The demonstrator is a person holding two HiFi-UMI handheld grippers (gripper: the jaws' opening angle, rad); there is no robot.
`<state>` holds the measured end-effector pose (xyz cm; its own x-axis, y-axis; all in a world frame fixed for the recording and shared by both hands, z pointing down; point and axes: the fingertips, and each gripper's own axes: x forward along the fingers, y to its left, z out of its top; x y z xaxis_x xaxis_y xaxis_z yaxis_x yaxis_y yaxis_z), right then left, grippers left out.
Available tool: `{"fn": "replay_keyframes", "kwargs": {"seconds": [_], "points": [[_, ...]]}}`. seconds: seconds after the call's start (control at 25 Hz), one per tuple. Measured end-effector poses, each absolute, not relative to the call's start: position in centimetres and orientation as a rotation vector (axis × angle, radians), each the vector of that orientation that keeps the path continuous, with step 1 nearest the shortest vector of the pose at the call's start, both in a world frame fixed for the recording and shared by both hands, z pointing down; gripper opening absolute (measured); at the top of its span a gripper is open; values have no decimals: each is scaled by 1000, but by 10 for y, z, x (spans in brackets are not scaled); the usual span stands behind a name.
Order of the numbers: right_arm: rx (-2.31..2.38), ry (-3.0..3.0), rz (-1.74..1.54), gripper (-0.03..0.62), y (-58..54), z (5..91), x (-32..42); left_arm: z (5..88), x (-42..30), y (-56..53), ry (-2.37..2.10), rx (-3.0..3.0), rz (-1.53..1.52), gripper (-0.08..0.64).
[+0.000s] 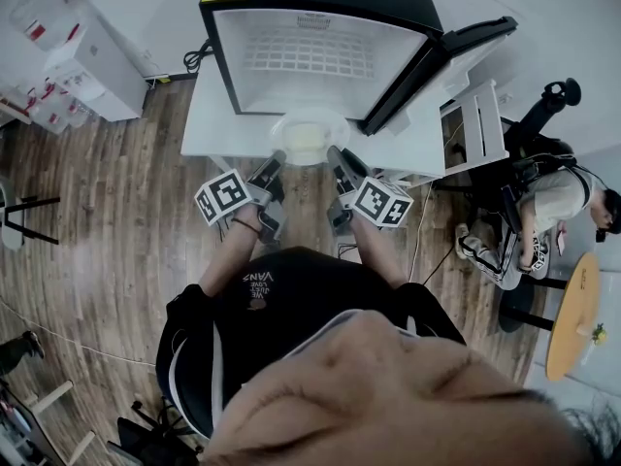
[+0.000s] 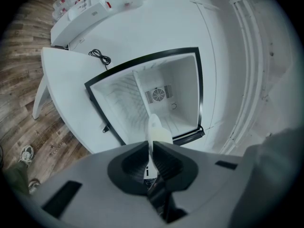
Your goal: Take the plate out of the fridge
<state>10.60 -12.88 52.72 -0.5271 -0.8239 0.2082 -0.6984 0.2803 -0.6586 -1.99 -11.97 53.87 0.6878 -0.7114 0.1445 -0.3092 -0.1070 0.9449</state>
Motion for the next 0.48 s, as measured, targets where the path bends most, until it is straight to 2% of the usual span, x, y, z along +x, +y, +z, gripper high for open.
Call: {"fn": "replay_keyframes", "kwargs": {"seconds": [0.48], "points": [[-1396, 2402, -1095, 103, -114, 532, 103, 544, -22, -102, -855, 1683, -439, 37]]}}
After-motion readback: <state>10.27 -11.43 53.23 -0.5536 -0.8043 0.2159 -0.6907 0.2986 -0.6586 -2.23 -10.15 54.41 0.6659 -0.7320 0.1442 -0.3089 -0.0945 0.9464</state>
